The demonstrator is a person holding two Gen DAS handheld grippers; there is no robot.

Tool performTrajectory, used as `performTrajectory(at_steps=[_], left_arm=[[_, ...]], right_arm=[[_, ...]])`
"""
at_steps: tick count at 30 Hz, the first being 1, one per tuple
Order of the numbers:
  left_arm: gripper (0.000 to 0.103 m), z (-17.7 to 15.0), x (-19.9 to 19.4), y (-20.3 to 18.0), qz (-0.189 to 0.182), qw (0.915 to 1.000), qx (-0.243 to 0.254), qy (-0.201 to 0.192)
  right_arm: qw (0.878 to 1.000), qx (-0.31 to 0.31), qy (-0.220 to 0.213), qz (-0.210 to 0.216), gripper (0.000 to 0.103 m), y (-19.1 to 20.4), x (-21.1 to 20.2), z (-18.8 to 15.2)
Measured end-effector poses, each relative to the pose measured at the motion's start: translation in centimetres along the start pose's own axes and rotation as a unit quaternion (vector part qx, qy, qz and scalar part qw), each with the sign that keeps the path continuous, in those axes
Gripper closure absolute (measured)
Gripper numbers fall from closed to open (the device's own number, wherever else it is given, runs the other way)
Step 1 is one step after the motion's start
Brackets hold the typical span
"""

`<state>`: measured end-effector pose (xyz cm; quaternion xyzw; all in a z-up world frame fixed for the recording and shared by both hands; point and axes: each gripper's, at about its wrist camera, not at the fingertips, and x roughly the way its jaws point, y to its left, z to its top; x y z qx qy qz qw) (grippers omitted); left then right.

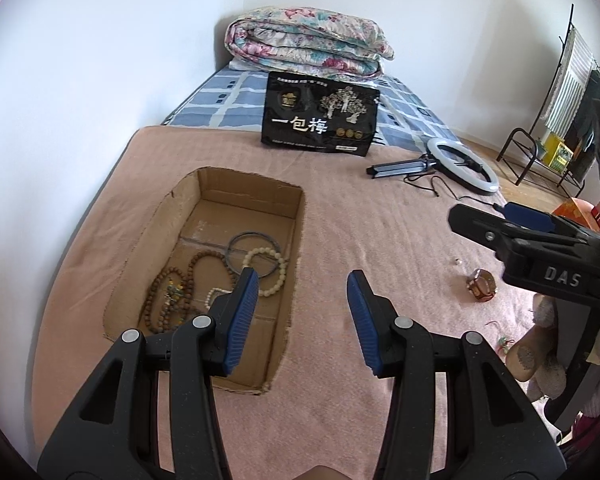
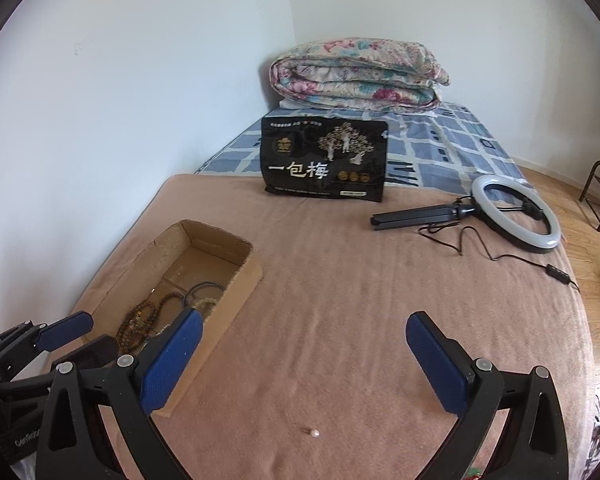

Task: Organize jewelry
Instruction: 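Move both open tools back toward the red-strap watch and pearl earring, then lower the left tool onto the pearl earring while the right tool nears the red-strap watch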

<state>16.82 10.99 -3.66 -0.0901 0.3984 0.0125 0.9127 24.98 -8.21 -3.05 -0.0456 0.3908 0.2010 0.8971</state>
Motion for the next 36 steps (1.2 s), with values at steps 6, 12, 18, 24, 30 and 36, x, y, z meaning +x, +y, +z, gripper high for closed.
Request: performTrajectory(at_steps=[6, 12, 18, 24, 30, 36], left_arm=[[0.056, -0.5, -0.1, -2.3, -0.011, 0.9998, 0.015, 0.001], [0.056, -0.9, -0.3, -4.4, -0.027, 0.9994, 0.024, -0.002], [0.056, -1.3, 0.0, -6.4, -0.04, 0.9984, 0.039, 0.002], [0.056, -1.7, 0.7, -7.8, -0.05, 0.9973, 0.053, 0.009], [0.056, -2.2, 1.5, -8.7, -0.054, 0.9964, 0.06, 0.023], [0.056, -2.3, 2.3, -8.9, -0.061, 0.9957, 0.061, 0.035]], right_arm=[[1.0, 0.004, -0.011, -0.017, 0.0, -2.6, -2.5, -0.8], [0.999, 0.025, -0.015, -0.036, 0.0, -6.5, -4.8, -1.9], [0.996, 0.058, -0.018, -0.059, 0.0, -11.1, -6.8, -3.1], [0.992, 0.087, -0.019, -0.085, 0.0, -15.4, -8.2, -4.5], [0.989, 0.116, -0.004, -0.095, 0.0, -18.7, -8.1, -6.1], [0.988, 0.124, 0.016, -0.091, 0.0, -19.8, -6.9, -7.3]])
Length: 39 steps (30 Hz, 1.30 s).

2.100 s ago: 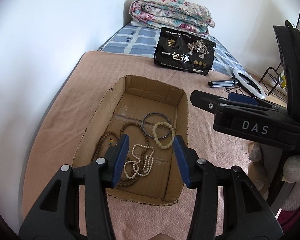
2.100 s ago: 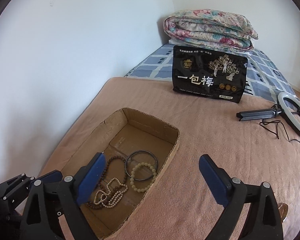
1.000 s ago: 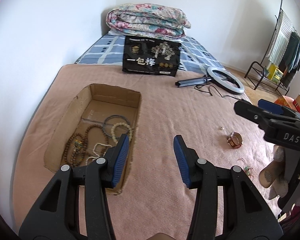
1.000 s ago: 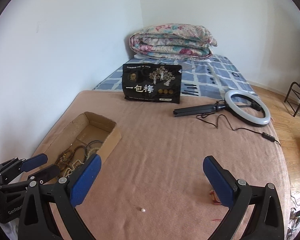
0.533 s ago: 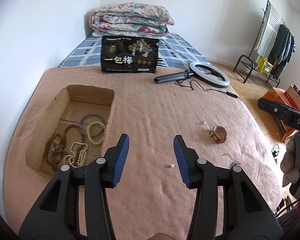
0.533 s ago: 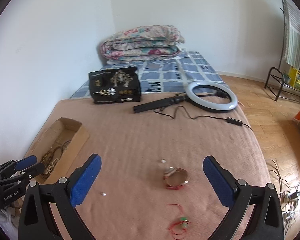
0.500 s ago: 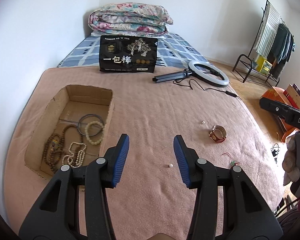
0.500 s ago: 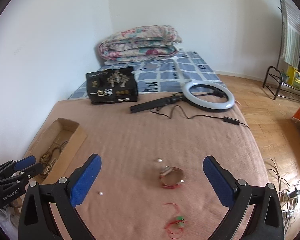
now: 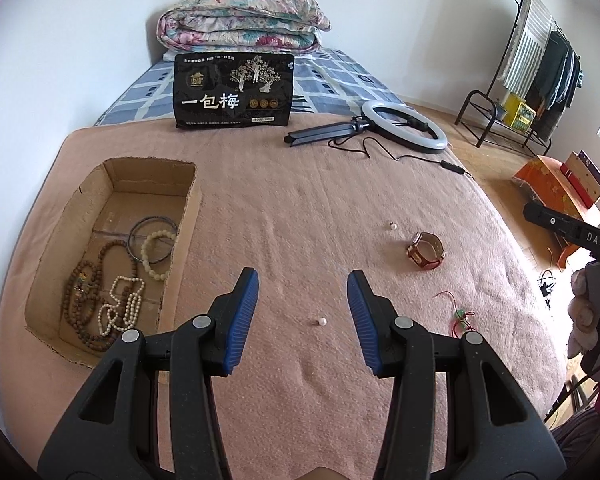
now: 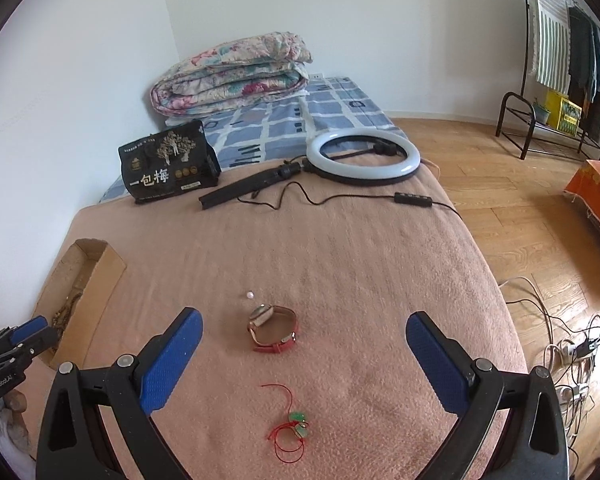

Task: Organize jewelry
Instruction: 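Lower the left tool onto the pearl earring while the right tool nears the red-strap watch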

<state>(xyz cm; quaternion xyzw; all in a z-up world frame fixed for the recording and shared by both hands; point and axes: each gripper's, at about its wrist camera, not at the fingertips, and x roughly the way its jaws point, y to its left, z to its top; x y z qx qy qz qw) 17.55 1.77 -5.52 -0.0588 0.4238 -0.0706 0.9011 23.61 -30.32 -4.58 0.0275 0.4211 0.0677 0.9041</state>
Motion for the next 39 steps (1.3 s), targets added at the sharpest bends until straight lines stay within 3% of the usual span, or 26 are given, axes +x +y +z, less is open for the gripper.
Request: performTrajectory(at_steps=[11, 39], left_arm=[[0.056, -0.5, 1.0, -0.1, -0.01, 0.9998, 0.007, 0.016], [0.056, -1.6, 3.5, -0.3, -0.028, 0.9987, 0.004, 0.042]], right_arm=[[0.999, 0.012, 0.031, 0.012, 0.002, -0.6, 2.1, -0.8], [0.994, 0.032, 0.09, 0.045, 0.017, -0.9, 6.0, -1.4]])
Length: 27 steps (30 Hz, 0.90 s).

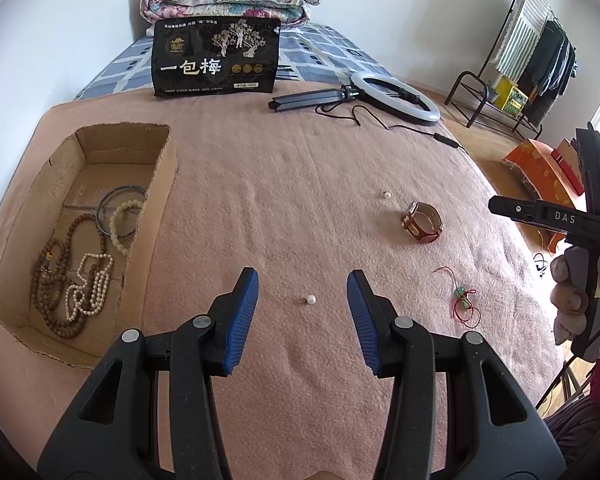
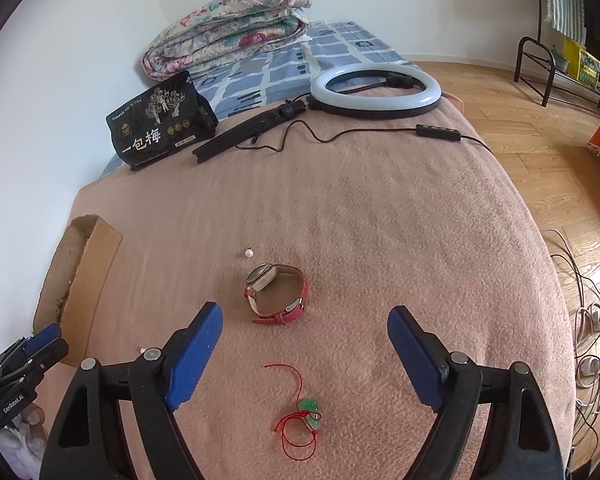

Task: Organize jewelry
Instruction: 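Lower the left tool onto the pearl earring while the right tool nears the red-strap watch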

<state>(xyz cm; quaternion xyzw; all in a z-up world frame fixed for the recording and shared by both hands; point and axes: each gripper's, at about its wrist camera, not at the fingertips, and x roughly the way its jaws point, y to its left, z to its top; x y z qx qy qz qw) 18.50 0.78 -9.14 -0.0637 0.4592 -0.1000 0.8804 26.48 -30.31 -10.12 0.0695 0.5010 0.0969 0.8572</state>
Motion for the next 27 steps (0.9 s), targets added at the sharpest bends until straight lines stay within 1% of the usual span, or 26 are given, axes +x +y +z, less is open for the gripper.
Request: performTrajectory(at_steps=[8, 10, 16, 17, 18, 19, 22, 24, 27], left_arm=[[0.056, -1.7, 1.9, -0.8, -0.004, 0.9995, 0.025, 0.018], [0.061, -2.0, 2.3, -0.9, -0.005, 0.9992, 0.031, 0.023], [0.062, -2.9, 4.1, -1.8, -0.005, 0.9969, 0.065, 0.043], [0.063, -3.0, 4.5, -2.0, -0.003, 0.9963, 0.072, 0.046], [0.066, -3.1, 4.8, -2.0, 0.0, 0.996, 0.075, 0.048], [0.068, -3.1, 5.2, -2.0, 0.001, 0.9957, 0.076, 0.052], [0.069, -3.2, 6.1, -2.0, -0.005, 0.9952, 0.077, 0.061], [0.07, -3.2, 6.6, -2.2, -0.001, 0.9944, 0.086, 0.062], [0.07, -3.0, 7.2, -1.9, 0.0, 0.9945, 0.082, 0.064]], right_arm=[[1.0, -0.004, 0.017, -0.003, 0.024, 0.0, 1.8, 0.3], [1.0, -0.004, 0.023, -0.002, 0.026, -0.1, 2.3, 0.4], [0.999, -0.009, 0.037, -0.002, 0.031, -0.2, 3.7, 0.5], [0.999, -0.009, 0.039, -0.002, 0.032, -0.2, 3.9, 0.5], [0.999, -0.009, 0.042, -0.002, 0.034, -0.2, 4.2, 0.5], [0.999, -0.008, 0.044, -0.002, 0.035, -0.2, 4.5, 0.6], [0.999, -0.008, 0.05, -0.002, 0.038, -0.2, 5.2, 0.7], [0.999, -0.011, 0.053, -0.002, 0.039, -0.1, 5.6, 0.8], [0.998, -0.014, 0.058, -0.001, 0.04, 0.1, 6.2, 0.9]])
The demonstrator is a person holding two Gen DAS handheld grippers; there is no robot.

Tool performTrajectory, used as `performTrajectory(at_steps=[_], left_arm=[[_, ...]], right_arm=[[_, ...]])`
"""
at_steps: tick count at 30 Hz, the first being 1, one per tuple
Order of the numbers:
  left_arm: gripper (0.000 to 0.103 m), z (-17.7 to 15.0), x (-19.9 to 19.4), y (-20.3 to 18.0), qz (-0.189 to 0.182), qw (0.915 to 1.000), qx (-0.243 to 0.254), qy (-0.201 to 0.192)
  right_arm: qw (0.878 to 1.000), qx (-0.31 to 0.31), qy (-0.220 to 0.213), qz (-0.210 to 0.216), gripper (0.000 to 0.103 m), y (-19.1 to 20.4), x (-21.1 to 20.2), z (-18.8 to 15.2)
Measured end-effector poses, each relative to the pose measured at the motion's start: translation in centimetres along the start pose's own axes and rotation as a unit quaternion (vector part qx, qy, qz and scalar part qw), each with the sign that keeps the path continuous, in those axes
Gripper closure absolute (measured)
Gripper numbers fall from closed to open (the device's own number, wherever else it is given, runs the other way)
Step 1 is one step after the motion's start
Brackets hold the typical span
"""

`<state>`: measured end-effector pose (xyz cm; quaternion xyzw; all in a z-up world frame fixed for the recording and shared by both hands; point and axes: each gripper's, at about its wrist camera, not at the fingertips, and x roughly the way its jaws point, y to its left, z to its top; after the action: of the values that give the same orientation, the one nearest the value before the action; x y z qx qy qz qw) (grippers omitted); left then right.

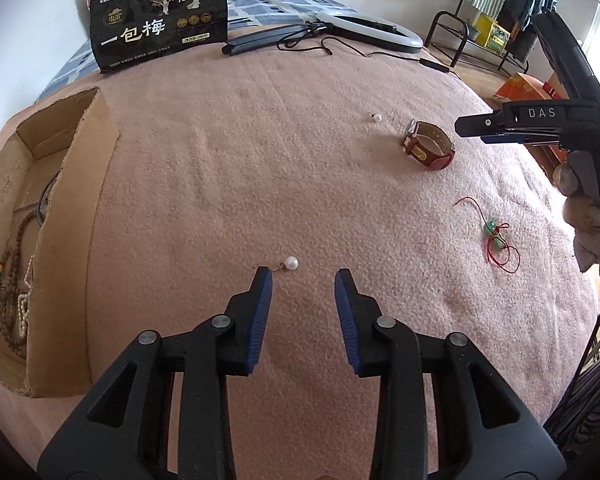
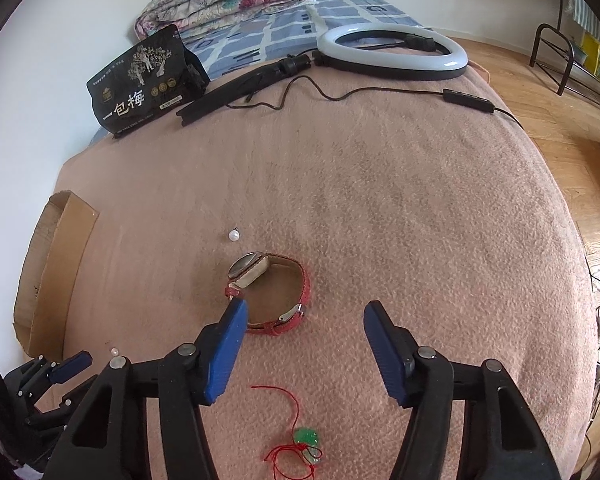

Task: Organize jewelry
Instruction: 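Lower the left tool onto the pearl earring while the right tool nears the red-strap watch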

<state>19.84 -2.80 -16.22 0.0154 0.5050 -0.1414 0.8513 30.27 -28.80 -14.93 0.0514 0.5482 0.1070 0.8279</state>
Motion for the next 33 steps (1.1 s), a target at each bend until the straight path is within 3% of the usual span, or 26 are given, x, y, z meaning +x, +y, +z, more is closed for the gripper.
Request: performTrajectory(at_steps=[6, 33], left_arm=[[0.077, 0.5, 0.8, 0.4, 0.003, 1.0, 0.003, 0.002], [0.077, 0.7, 2.6, 1.1, -0.007, 0.9998, 0.006, 0.016]], right_arm=[[1.0, -0.006, 0.006, 0.0, 0.043, 0.4, 1.0, 0.3], [1.0, 0.005, 0.031, 0.006, 0.055, 0.0, 3.6, 1.0]])
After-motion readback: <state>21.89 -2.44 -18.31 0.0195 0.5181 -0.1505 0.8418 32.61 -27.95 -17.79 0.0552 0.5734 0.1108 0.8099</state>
